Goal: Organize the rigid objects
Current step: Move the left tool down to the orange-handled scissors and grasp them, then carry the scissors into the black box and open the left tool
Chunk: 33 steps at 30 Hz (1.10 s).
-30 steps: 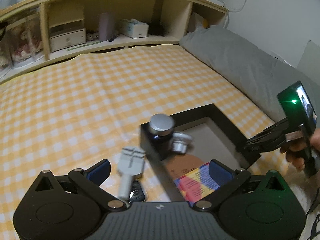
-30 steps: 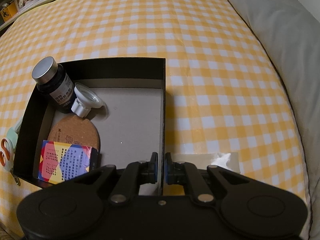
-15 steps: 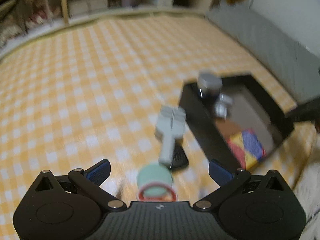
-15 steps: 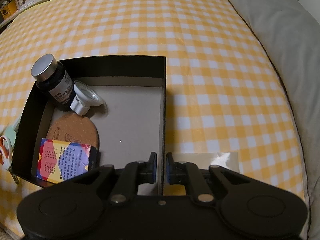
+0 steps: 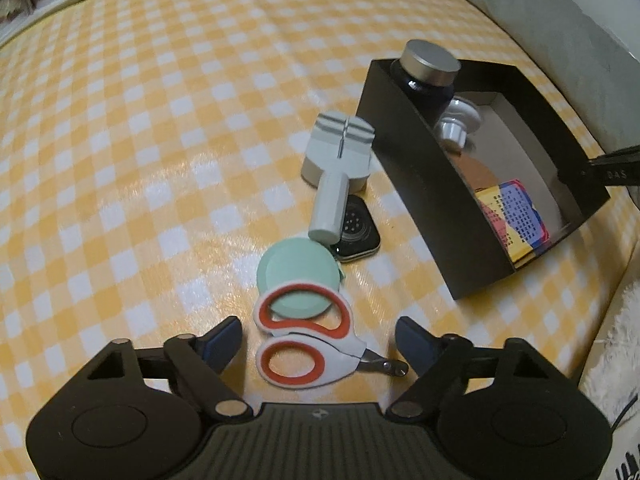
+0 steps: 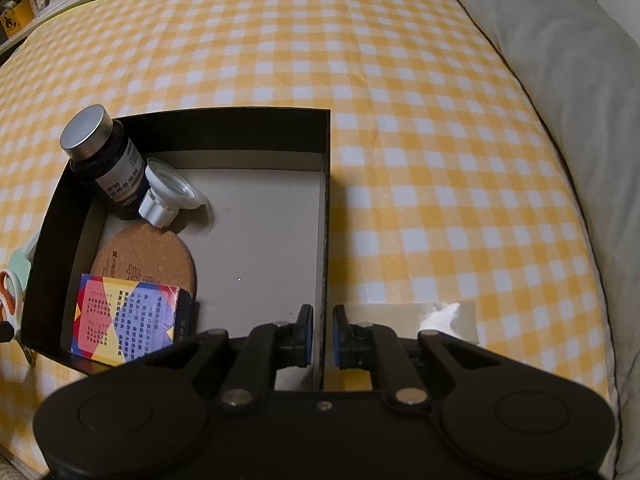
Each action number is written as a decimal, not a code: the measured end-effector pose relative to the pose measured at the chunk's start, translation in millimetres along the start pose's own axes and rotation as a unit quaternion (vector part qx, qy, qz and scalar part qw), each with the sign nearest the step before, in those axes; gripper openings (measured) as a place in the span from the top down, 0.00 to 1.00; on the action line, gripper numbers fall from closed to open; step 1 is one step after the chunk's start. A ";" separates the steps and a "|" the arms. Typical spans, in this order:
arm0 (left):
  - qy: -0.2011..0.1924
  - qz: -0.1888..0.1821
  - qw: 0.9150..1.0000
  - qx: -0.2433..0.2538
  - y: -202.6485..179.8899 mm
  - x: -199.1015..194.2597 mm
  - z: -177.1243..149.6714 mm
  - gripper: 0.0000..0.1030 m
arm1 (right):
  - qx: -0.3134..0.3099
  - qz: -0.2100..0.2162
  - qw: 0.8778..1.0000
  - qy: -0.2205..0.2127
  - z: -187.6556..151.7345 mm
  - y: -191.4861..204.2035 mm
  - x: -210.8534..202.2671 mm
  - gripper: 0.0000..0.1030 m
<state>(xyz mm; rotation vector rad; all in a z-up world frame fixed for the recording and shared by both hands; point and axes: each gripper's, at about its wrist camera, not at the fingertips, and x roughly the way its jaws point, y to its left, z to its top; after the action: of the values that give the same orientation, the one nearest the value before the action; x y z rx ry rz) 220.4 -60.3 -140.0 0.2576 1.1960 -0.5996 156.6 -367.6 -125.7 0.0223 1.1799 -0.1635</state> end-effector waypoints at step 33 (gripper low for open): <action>-0.060 -0.024 0.996 -0.057 -6.2 -30.5 17.8 0.39 | -0.004 -0.001 1.000 0.002 -0.2 3.0 0.4 0.91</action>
<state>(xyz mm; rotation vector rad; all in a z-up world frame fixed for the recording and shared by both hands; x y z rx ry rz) 223.8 -65.1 -104.7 0.0958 1.1183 -0.5788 157.0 -364.7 -126.4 0.0138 1.1847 -0.1604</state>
